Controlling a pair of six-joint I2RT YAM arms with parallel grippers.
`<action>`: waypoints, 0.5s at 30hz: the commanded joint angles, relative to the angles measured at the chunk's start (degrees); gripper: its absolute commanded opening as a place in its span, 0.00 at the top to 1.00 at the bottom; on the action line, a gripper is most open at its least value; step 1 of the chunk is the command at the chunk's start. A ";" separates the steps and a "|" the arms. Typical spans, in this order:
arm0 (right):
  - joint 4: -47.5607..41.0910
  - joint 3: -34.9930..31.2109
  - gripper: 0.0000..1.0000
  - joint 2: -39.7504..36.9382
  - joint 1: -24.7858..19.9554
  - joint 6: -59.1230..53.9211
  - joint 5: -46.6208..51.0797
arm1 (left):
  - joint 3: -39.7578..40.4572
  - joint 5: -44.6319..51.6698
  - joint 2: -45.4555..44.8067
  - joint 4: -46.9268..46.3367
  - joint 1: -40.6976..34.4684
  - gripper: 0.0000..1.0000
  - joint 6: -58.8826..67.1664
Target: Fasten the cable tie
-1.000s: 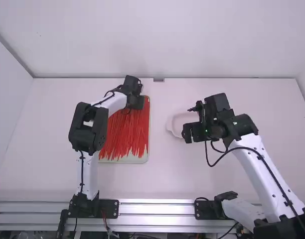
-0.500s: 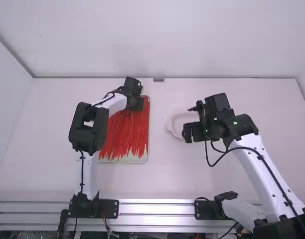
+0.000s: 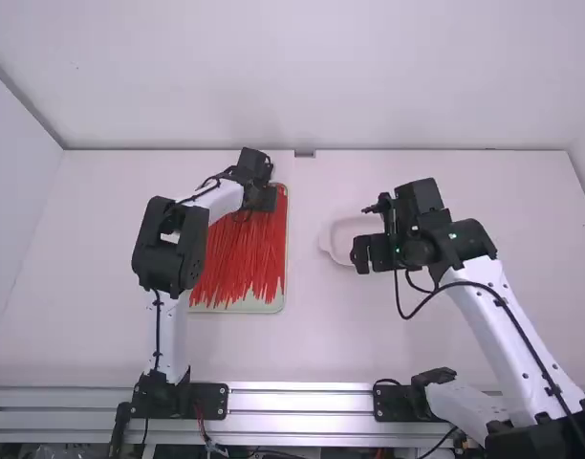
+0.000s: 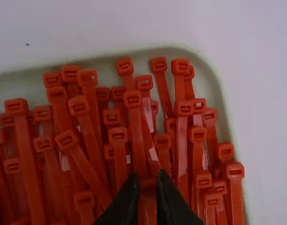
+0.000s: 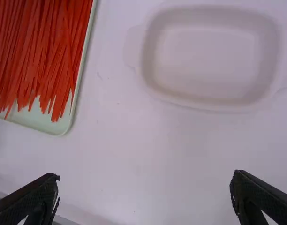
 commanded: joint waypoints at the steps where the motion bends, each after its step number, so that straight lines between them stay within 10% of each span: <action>1: -0.09 1.51 0.02 -1.05 0.13 0.11 -0.33 | -0.92 -0.37 0.85 0.35 -0.52 0.90 -0.70; 15: 0.39 1.51 0.02 -1.05 1.27 0.26 -0.33 | 14.88 -4.70 0.85 -8.98 0.96 0.98 -3.06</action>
